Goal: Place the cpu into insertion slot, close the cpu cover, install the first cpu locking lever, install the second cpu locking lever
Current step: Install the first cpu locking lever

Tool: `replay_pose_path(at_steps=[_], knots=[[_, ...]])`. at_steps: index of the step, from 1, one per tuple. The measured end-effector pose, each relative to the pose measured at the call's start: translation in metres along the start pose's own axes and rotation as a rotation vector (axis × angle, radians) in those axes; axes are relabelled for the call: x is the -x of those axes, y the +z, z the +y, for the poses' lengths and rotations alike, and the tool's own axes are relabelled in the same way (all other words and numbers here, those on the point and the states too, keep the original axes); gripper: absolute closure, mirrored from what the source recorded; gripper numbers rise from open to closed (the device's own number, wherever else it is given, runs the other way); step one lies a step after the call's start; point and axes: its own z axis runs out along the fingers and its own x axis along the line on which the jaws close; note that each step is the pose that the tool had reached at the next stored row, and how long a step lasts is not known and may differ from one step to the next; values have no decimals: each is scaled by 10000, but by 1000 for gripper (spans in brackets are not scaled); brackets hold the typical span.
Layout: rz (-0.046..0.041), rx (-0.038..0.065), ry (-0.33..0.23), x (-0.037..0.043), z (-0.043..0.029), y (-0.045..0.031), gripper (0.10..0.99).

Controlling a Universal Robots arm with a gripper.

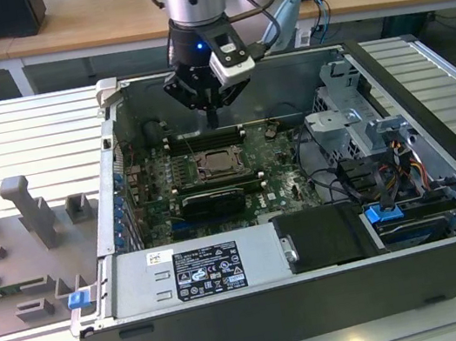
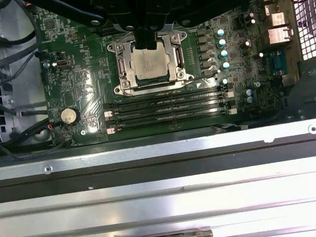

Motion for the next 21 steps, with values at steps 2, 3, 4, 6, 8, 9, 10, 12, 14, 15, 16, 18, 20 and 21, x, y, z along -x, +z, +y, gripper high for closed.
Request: replay_pose_path(at_steps=[2, 3, 4, 6, 8, 9, 10, 12, 14, 15, 16, 18, 20, 21], knots=[[1, 3, -77, -15, -2, 1, 980], [6, 18, -330, -23, -4, 7, 980], [10, 37, -446, -28, -5, 11, 980], [16, 71, -649, -37, -6, 19, 980], [25, 91, -1210, -38, -6, 28, 980], [27, 98, -1366, -39, -6, 31, 980], [30, 105, -1515, -38, -6, 36, 980], [43, 120, -1909, -39, -7, 45, 980], [53, 132, -2294, -39, -7, 53, 980], [54, 134, -2368, -39, -7, 53, 980], [56, 139, -2478, -39, -7, 55, 980], [59, 147, -2727, -39, -7, 57, 980], [61, 153, -2851, -40, -7, 58, 980], [60, 155, -2876, -42, -7, 58, 980]])
